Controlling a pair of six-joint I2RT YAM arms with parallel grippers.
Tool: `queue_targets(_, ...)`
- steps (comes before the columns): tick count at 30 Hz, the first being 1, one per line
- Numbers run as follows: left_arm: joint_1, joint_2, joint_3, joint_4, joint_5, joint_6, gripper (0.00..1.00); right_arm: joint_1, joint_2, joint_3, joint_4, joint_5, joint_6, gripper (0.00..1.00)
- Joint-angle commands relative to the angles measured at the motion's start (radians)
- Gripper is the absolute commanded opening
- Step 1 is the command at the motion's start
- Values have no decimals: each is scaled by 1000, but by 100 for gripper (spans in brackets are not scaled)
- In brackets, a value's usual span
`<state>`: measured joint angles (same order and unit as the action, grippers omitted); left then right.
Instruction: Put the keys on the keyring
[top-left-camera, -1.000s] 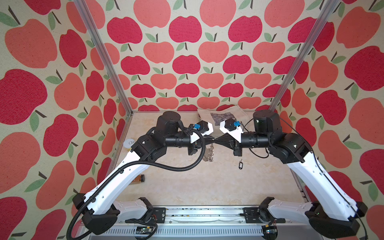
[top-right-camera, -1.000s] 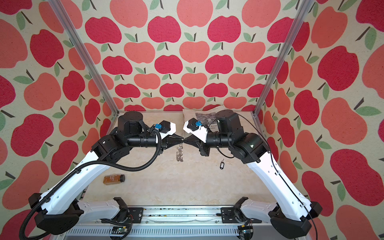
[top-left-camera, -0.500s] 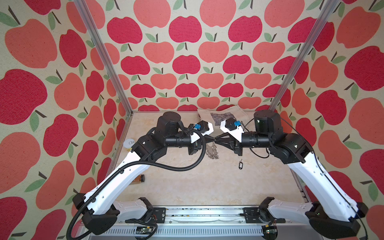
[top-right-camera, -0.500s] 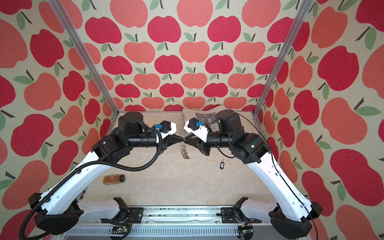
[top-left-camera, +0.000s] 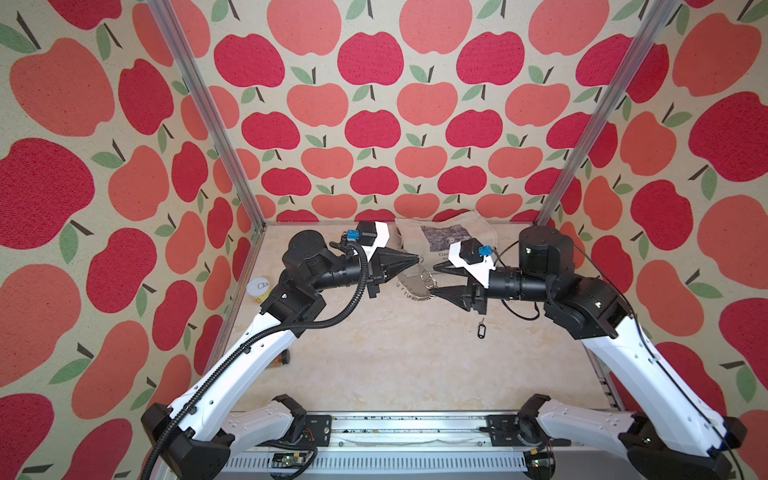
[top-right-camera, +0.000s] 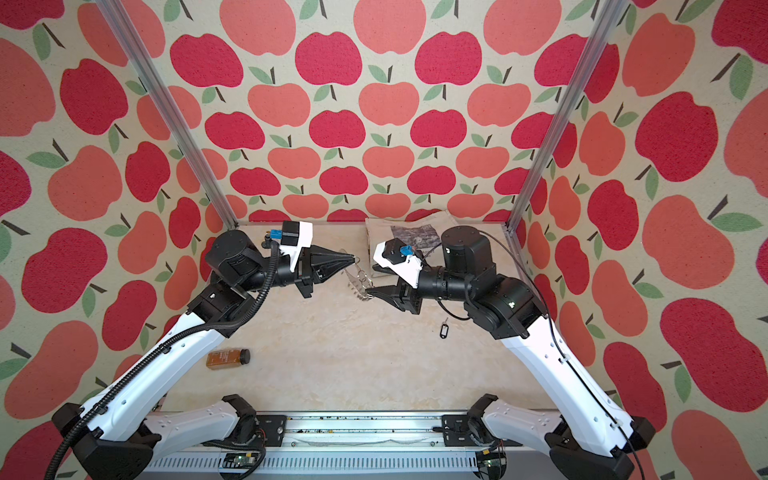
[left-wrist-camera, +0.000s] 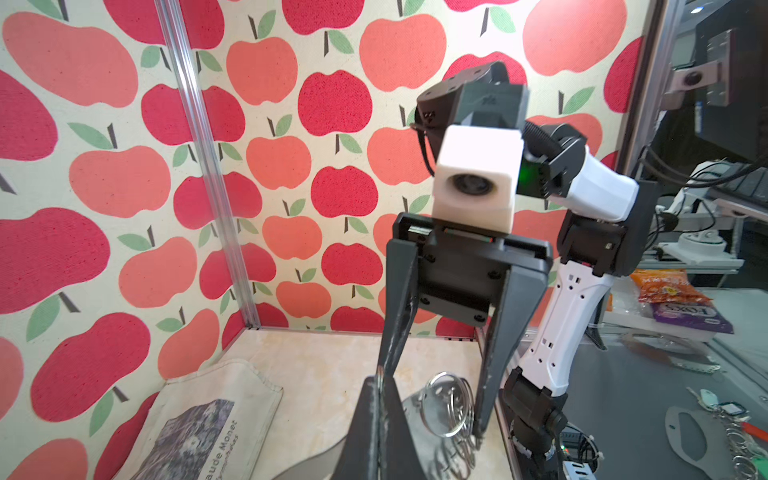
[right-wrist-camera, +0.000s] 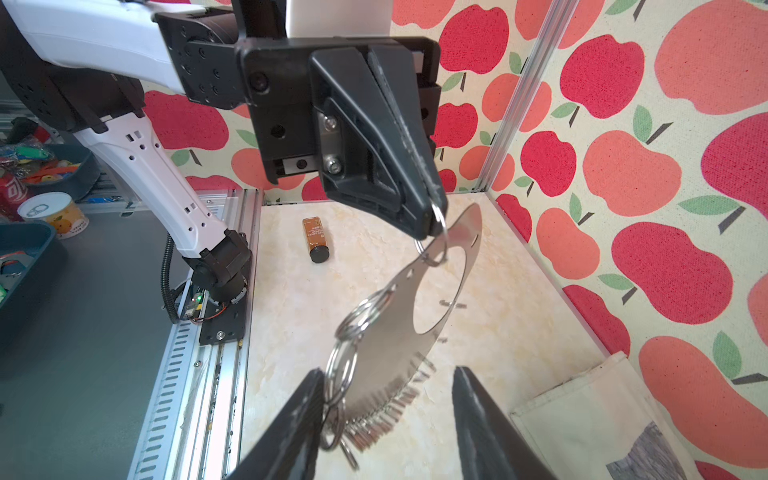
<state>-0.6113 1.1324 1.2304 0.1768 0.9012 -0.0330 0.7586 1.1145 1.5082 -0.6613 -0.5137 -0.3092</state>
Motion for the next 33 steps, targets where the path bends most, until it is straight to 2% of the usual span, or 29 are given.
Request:
queue_targets(1,5,3,2,143,97,-78,0,-25,-42,-14,57,-54,32,52)
queue_targets(10,7,8,-22,186,106,-75,0,-96,-112,-22,122,-215,84,53)
queue_targets(17,9,16,-26,200,128,-84,0,-133,-124,-31,154,-228,105,53)
queue_targets(20,5,23,-22,219,141,-103,0,-137,-109,-49,198,-196,130,51)
queue_targets(24,-11,30,-23,248,143,-122,0,-136,-82,-85,268,-178,168,42)
queue_targets(33,-18,67,-49,395,137,-220,0,-133,-62,-150,462,-272,300,23)
